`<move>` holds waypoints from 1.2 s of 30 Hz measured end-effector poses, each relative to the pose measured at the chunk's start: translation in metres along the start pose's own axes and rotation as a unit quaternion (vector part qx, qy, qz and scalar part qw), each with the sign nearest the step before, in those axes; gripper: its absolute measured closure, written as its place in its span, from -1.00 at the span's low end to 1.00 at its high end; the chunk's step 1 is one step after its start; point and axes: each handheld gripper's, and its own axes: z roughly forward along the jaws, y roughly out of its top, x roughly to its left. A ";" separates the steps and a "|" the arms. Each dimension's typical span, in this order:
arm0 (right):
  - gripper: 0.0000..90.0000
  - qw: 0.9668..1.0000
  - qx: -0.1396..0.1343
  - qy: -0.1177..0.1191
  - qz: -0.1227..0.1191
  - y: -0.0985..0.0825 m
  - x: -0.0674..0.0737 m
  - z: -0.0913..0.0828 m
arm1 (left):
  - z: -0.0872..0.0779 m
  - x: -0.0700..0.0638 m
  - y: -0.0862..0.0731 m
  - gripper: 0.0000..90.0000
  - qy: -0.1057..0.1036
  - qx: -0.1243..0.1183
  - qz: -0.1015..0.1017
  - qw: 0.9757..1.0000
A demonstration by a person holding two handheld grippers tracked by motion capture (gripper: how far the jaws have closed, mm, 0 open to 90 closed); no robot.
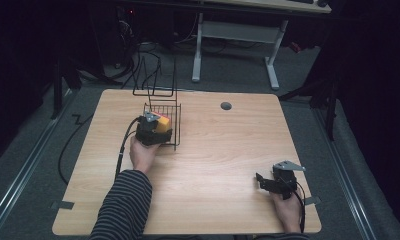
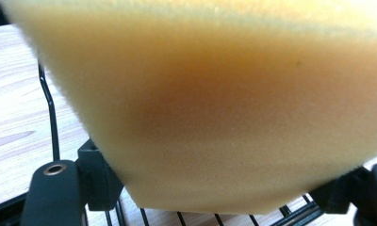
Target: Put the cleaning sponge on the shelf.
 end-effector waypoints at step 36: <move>-0.44 1.000 0.000 0.000 0.000 0.000 0.000 0.000 | -0.022 -0.003 0.002 -1.00 -0.043 -0.007 -0.004 0.999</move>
